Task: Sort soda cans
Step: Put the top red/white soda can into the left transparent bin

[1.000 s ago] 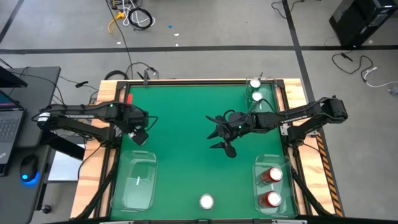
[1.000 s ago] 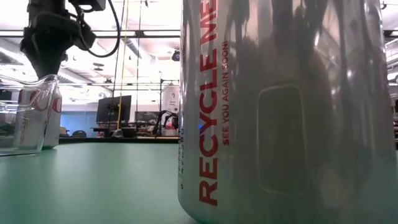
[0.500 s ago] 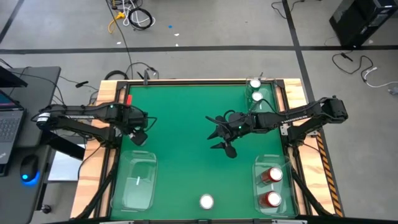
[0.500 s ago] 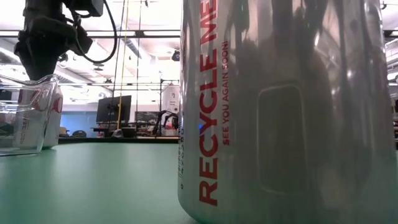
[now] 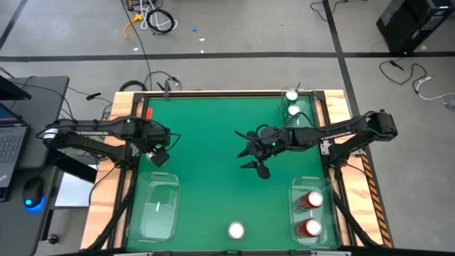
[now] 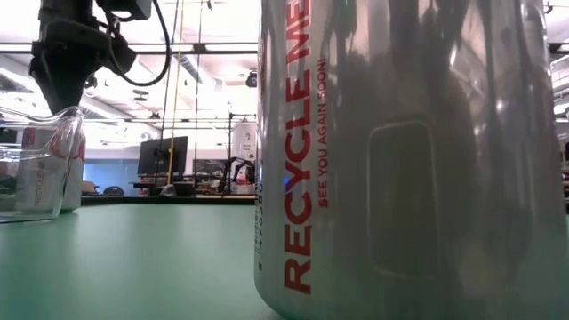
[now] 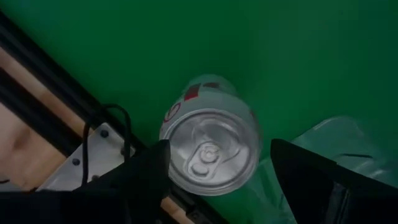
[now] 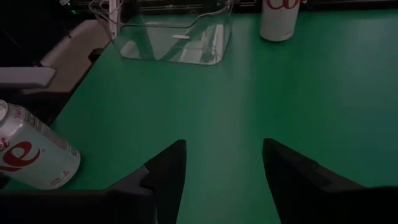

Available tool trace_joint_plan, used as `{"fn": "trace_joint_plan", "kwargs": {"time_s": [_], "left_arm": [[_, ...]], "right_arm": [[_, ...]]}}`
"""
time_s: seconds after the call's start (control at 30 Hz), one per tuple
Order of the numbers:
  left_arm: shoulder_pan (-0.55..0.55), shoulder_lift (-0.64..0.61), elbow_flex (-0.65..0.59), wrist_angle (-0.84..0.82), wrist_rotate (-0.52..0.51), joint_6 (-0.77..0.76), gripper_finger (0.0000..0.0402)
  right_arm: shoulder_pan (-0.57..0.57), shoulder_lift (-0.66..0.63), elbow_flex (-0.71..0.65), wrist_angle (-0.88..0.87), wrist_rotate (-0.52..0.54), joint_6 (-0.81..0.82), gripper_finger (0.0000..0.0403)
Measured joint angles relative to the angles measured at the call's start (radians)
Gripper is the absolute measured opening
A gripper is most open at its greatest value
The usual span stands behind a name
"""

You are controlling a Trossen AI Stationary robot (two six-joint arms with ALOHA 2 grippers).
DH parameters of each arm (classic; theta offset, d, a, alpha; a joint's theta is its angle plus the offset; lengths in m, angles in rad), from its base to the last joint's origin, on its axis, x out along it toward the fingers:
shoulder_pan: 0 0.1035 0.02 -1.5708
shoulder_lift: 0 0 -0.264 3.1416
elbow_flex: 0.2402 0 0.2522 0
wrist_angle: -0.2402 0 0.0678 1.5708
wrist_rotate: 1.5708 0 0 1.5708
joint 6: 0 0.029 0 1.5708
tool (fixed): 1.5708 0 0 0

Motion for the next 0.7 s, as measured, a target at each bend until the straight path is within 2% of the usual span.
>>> {"fn": "trace_joint_plan", "kwargs": {"time_s": [0.17,0.37,0.6,0.7], "left_arm": [[0.001,-0.003,-0.033,-0.017,0.003,-0.028,0.0285],[0.0,0.0,-0.01,-0.015,0.014,-0.026,0.0285],[0.0,-0.001,0.006,0.006,0.006,0.077,0.0283],[0.0,0.008,0.006,0.008,0.016,0.002,0.0282]], "right_arm": [[0.0,0.0,0.0,-0.006,0.0,0.0,0.02],[-0.001,0.0,0.0,-0.006,0.0,0.0,0.02],[-0.001,0.0,0.0,-0.006,0.0,0.0,0.02],[-0.001,0.0,0.0,-0.007,0.0,0.0,0.02]]}}
